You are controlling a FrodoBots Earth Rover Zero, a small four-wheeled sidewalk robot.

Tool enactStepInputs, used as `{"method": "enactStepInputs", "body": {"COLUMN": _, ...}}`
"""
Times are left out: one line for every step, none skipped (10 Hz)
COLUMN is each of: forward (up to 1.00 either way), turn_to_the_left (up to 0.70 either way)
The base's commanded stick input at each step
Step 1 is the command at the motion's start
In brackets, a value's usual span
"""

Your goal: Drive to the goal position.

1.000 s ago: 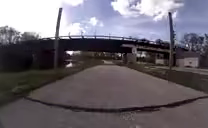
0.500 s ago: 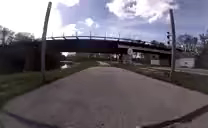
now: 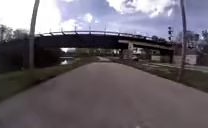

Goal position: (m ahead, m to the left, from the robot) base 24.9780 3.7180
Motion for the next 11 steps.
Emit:
{"method": "enactStepInputs", "body": {"forward": 1.0, "turn_to_the_left": 0.0}}
{"method": "enactStepInputs", "body": {"forward": 1.0, "turn_to_the_left": 0.0}}
{"method": "enactStepInputs", "body": {"forward": 1.0, "turn_to_the_left": 0.0}}
{"method": "enactStepInputs", "body": {"forward": 1.0, "turn_to_the_left": 0.0}}
{"method": "enactStepInputs", "body": {"forward": 1.0, "turn_to_the_left": 0.0}}
{"method": "enactStepInputs", "body": {"forward": 1.0, "turn_to_the_left": 0.0}}
{"method": "enactStepInputs", "body": {"forward": 1.0, "turn_to_the_left": 0.0}}
{"method": "enactStepInputs", "body": {"forward": 1.0, "turn_to_the_left": 0.0}}
{"method": "enactStepInputs", "body": {"forward": 1.0, "turn_to_the_left": 0.0}}
{"method": "enactStepInputs", "body": {"forward": 1.0, "turn_to_the_left": 0.0}}
{"method": "enactStepInputs", "body": {"forward": 1.0, "turn_to_the_left": 0.0}}
